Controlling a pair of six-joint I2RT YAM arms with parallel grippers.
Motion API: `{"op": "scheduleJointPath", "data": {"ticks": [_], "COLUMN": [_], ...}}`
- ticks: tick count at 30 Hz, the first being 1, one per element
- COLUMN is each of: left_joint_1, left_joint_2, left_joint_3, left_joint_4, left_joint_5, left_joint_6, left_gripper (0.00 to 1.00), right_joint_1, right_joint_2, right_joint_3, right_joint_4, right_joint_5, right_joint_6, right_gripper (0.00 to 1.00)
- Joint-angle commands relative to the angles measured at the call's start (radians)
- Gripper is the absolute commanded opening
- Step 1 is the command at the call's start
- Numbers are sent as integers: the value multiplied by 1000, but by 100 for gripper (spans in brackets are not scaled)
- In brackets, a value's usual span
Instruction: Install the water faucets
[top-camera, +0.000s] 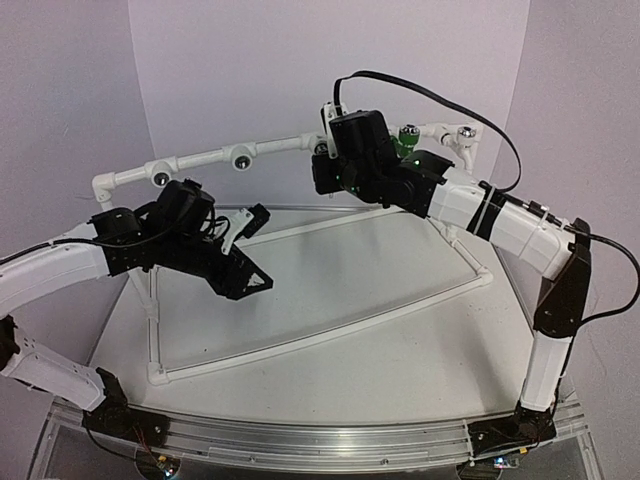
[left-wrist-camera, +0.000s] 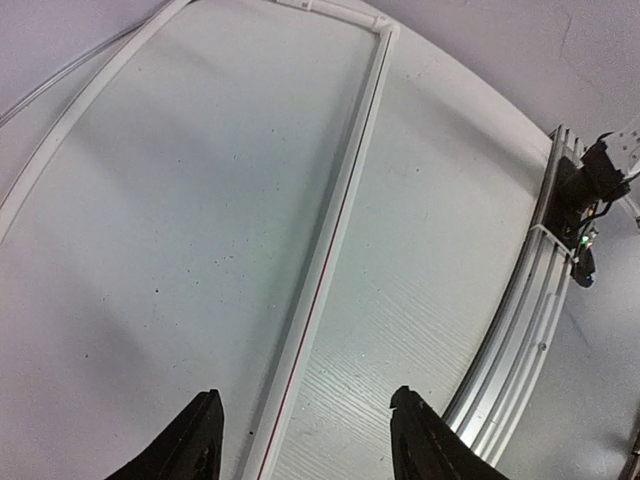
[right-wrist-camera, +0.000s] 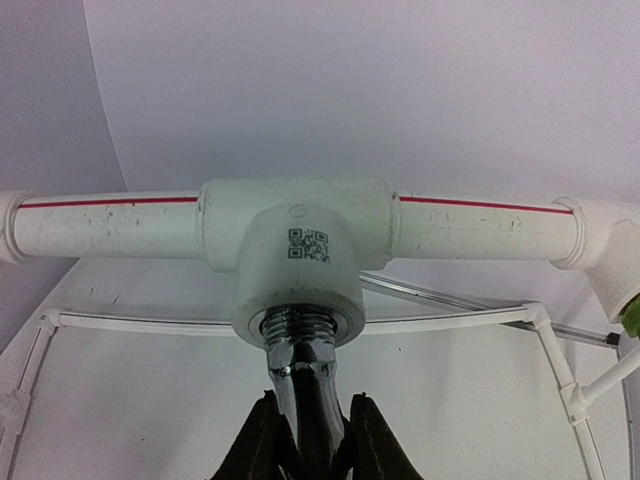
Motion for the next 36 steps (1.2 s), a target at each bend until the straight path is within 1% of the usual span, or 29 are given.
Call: {"op": "scheduleJointPath", "data": {"ticks": [1, 7, 10, 18, 23, 29, 30, 33, 35, 36], "left_joint_1": [-74, -131, -136, -137, -137, -143, -146, -151, -161, -167], "left_joint_2": [78, 224, 281, 407, 500, 582, 586, 597, 607, 612], "left_joint_3": [-57, -124, -147, -170, -168, -175, -177, -177, -176, -176], "left_joint_4": [121, 244, 289, 350, 374, 382, 382, 382, 382, 382], "left_joint_5": [-119, -199, -239, -222, -161, -140, -140, -137, -137, -138], "left_joint_6": [-20, -23, -15, -5, 0, 1, 3, 3, 5, 6], "left_gripper": [64, 72, 73, 73, 71, 62, 59, 44, 35, 33], "right_joint_1": [-31, -44, -55, -93, -115, -124, -126, -135, -139, -140], "right_joint_2": [19, 24, 20, 12, 20, 26, 25, 17, 6, 4], "right_joint_3": [62, 67, 63, 45, 43, 35, 30, 2, -30, -48], "right_joint_4": [25, 12, 8, 9, 12, 26, 30, 52, 97, 114], "right_joint_5": [-24, -55, -79, -164, -228, -263, -266, -278, -293, -301], "right_joint_6": [78, 130, 158, 256, 327, 390, 403, 458, 501, 526], "right_gripper": [0, 0, 0, 0, 0, 0, 0, 0, 0, 0]}}
